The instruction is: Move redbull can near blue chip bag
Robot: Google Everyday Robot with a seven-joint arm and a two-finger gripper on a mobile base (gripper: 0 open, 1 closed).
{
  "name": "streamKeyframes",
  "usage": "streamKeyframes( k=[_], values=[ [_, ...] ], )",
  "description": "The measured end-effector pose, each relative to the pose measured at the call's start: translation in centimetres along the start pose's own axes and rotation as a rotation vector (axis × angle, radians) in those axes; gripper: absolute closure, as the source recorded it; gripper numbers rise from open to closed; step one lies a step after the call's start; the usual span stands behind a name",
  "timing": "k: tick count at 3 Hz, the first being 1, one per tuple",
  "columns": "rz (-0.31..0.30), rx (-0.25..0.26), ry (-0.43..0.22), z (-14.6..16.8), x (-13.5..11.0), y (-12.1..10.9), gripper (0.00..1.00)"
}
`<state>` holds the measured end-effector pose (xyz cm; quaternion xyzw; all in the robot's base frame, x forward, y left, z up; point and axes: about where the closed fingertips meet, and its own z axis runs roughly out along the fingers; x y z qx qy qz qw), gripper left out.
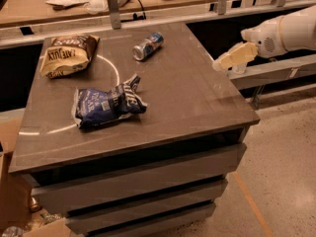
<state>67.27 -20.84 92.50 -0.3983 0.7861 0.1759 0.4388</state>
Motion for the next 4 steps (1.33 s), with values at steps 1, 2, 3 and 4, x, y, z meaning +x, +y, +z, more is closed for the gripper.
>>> streamKeyframes(
  k=[1, 2, 3, 4],
  values=[
    [0.0, 0.007, -0.004, 0.1, -0.1, -0.2, 0.0],
    [0.01, 0.021, 0.004, 0.4, 0.1, -0.1, 0.0],
    [0.013, 0.015, -0.075, 2.1, 0.3, 0.2, 0.0],
    [-0.025, -0.037, -0.185, 4.8, -0.9, 0.7, 0.0]
  ],
)
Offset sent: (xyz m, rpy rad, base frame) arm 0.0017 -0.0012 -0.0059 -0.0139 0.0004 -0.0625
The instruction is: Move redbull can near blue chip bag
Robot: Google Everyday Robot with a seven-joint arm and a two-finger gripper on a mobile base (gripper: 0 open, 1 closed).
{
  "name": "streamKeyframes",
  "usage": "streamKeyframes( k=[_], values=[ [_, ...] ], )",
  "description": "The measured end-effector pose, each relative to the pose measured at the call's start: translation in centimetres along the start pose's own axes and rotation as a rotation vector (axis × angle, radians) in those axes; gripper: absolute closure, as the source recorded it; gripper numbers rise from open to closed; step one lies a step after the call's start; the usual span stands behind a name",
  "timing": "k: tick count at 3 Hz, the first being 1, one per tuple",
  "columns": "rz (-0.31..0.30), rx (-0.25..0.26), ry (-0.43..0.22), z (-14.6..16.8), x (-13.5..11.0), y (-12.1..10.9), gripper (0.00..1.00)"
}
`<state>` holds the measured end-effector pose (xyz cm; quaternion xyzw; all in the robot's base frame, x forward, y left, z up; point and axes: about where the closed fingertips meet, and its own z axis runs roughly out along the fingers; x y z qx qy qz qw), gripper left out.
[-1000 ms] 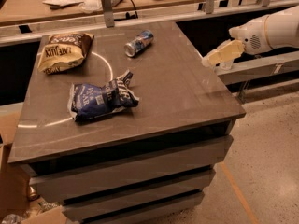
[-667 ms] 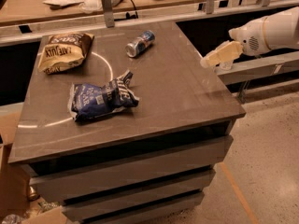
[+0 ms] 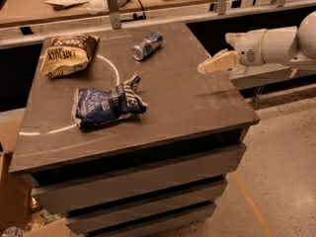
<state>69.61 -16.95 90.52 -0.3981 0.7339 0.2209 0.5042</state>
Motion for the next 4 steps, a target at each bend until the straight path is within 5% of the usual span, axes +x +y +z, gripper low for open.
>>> streamKeyframes(
  k=[2, 4],
  values=[
    [-0.067, -0.082, -0.077, 5.4, -0.3, 1.1, 0.0],
    [-0.065, -0.087, -0.104, 9.7, -1.6, -0.4, 0.0]
  ],
)
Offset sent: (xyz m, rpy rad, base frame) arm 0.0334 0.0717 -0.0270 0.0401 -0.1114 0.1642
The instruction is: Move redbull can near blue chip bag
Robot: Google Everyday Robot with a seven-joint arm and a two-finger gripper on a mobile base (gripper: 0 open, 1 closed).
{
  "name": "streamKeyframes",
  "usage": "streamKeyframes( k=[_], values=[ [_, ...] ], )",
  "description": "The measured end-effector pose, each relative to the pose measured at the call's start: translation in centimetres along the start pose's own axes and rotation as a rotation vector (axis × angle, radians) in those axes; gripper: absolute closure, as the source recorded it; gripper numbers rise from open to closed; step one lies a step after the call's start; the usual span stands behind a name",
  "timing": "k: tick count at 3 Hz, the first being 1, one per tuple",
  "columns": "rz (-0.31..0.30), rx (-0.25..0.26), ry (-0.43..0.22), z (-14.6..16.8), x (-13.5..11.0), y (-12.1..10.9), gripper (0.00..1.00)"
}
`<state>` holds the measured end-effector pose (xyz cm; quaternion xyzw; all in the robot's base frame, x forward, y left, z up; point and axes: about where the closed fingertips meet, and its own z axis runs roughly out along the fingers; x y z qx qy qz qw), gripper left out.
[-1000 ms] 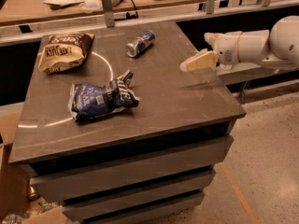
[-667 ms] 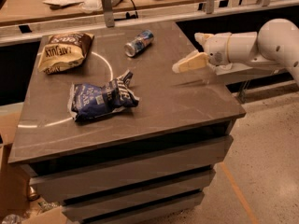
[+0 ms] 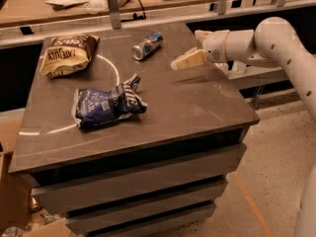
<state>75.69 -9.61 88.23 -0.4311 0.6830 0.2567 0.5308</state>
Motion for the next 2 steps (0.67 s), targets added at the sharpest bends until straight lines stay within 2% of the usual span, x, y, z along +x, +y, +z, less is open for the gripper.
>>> streamKeyframes(
  k=[2],
  values=[
    [0.02, -0.002, 0.032, 3.8, -1.0, -1.9, 0.0]
  ],
)
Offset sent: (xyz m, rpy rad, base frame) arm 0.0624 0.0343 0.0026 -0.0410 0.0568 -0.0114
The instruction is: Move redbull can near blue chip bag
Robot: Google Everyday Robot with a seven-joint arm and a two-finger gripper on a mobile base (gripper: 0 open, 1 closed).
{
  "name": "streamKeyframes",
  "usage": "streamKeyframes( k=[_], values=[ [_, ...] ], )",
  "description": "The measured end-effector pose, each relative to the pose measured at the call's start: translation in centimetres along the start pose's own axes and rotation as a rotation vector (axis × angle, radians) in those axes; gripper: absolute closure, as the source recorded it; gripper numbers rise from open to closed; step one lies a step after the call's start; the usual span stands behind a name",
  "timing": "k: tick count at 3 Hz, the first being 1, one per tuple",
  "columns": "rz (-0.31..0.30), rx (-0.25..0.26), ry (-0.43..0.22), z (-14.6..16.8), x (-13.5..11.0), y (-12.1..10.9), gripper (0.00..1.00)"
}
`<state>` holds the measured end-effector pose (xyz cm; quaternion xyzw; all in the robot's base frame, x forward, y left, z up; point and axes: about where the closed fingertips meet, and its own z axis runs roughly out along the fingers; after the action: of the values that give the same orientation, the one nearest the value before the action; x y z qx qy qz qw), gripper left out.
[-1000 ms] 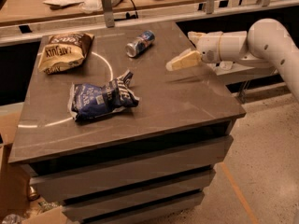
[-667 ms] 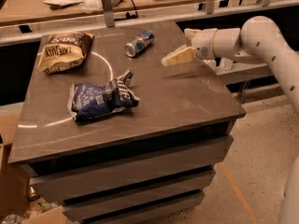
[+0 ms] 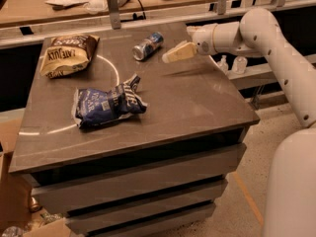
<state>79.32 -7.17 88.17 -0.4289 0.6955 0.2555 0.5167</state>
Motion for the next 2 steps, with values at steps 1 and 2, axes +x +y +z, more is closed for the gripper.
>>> streamKeyframes(
  k=[1, 2],
  values=[
    [0.016, -0.02, 0.018, 1.9, -0.2, -0.6, 0.0],
    [0.034, -0.059, 0.04, 3.7, 0.1, -1.0, 0.0]
  ],
)
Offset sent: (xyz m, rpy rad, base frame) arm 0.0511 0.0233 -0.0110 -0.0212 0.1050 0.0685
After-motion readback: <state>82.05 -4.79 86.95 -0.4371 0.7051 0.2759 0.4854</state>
